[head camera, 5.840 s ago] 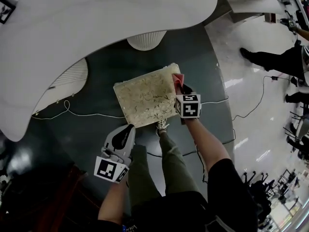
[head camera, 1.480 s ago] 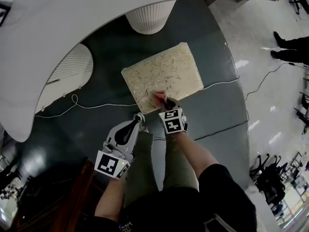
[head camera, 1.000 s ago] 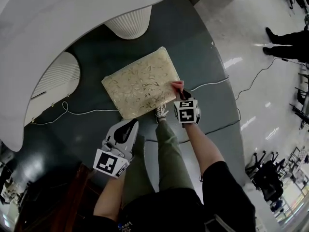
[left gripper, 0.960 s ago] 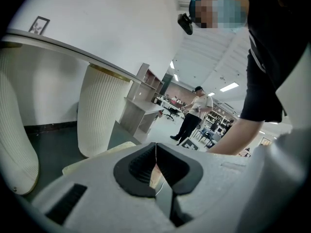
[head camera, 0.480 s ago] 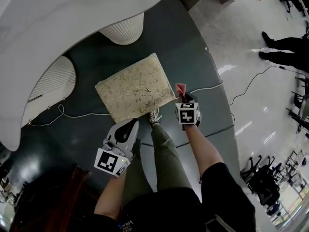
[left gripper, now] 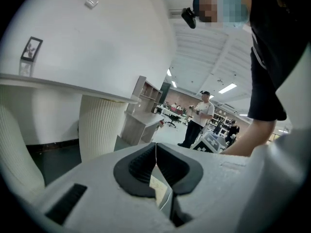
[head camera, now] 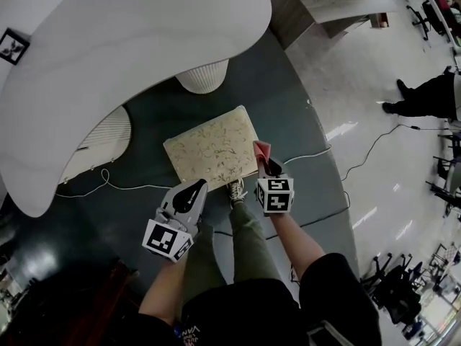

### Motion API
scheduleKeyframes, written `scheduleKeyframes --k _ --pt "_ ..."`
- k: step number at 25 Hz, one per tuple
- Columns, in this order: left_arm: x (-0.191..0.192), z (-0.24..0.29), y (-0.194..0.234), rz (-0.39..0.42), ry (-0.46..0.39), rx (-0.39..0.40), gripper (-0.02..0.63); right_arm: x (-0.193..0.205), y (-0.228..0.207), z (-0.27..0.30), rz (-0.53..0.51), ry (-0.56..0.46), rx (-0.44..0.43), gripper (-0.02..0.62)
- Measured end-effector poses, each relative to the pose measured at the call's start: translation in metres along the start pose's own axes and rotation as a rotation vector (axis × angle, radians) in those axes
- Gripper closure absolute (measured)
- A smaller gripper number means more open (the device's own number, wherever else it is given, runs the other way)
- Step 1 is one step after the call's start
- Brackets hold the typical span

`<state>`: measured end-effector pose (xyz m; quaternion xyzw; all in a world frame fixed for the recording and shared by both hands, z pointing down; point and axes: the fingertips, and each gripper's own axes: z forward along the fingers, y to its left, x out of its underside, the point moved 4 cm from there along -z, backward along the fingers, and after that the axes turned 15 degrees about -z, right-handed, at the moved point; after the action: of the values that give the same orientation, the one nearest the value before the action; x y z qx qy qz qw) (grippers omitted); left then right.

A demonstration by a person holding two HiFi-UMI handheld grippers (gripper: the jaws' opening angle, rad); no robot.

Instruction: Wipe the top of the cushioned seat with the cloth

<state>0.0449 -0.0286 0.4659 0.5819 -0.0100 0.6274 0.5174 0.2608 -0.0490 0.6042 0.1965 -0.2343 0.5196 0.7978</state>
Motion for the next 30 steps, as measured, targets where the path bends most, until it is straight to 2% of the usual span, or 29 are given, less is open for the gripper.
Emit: scheduleKeyframes --k 7,12,21,30 --pt "-0.042 -0.044 -0.003 0.065 -0.041 0.006 0.588 -0.067 0.039 -0.063 0.048 -0.161 -0.018 0.568" --pt "-0.061 -0.073 -0.013 0.105 -0.049 0.041 0.588 -0.106 0.061 -0.111 0.061 -0.264 -0.017 0.568" --pt "-0.09 -0.122 -0.03 0.221 -0.072 0.102 0.588 -0.146 0.1 -0.179 0.074 -0.387 -0.008 0.568" --pt "-0.11 -0.189 -0.04 0.236 -0.1 0.095 0.588 -0.167 0.148 -0.242 0.037 -0.463 -0.021 0.568"
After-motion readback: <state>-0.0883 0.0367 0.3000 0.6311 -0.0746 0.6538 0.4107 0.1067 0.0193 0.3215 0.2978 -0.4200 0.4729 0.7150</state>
